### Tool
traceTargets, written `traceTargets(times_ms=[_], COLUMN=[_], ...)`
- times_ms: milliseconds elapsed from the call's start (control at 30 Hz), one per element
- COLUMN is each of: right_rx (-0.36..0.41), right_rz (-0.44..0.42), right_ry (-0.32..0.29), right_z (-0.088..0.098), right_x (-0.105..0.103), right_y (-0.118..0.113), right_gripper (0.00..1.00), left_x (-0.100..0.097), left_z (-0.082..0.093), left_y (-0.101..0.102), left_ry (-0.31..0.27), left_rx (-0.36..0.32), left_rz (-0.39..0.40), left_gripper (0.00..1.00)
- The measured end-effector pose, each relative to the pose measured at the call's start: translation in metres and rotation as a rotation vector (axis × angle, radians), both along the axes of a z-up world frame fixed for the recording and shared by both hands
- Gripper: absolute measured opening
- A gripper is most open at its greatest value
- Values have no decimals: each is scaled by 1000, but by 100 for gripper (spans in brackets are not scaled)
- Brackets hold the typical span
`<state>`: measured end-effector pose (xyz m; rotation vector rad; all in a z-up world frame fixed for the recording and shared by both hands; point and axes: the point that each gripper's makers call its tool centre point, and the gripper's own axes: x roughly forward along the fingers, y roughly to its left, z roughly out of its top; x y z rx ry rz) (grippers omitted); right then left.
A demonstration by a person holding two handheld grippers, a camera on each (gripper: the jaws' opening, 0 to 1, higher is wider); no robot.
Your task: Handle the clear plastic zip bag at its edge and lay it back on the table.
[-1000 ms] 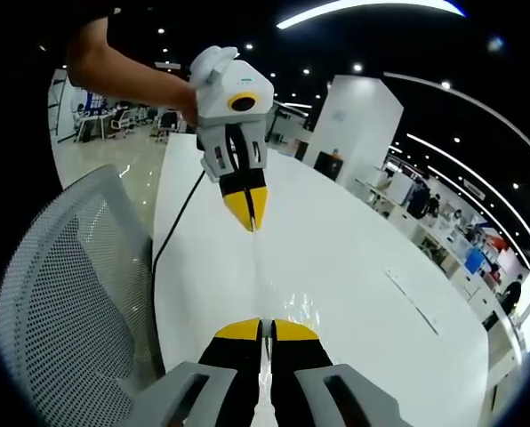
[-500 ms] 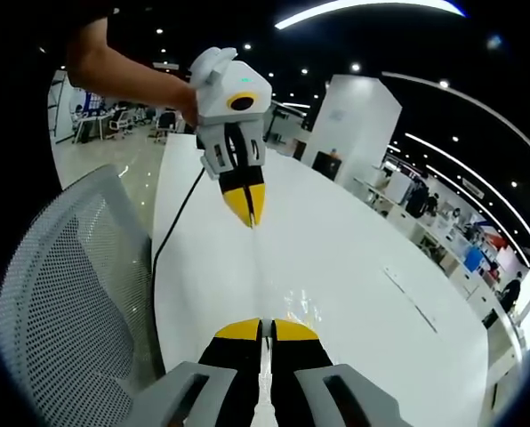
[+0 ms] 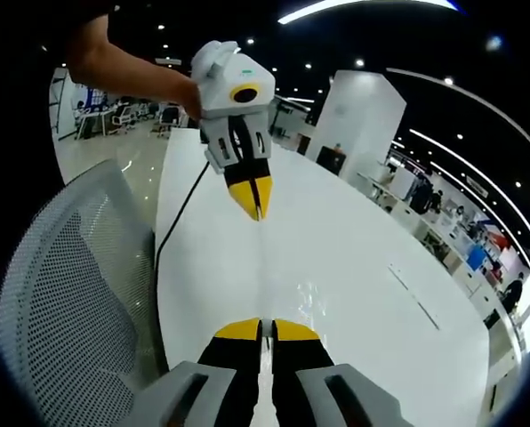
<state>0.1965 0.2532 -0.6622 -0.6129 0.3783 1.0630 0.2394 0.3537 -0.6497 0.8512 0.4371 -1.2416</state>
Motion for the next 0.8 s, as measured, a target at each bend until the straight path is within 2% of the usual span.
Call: traceTargets(times_ms=[200,267,400,533,800], right_rx=[-11,-15,-2,-3,17], right_rz=[-12,-19,-24,-24,-28], right_ry=[32,44,42,59,94], right_z=[-3,-3,5,9,24], right_x=[-4,-6,-7,-7,-9], right_y=[-6,-7,-8,-8,-11], right_gripper=[1,5,9,18,19], left_x=[-6,-7,-10,-12,-9], left_z=[1,3,4,4,5], left_y=[-7,-9,-13,-16,-19], left_ry=[-9,-17,-17,-25,-50], left_rx=[-6,-11,-20,-16,-12], left_rz=[-43,-54,-72,-86,-94], left_gripper=[0,0,0,0,0])
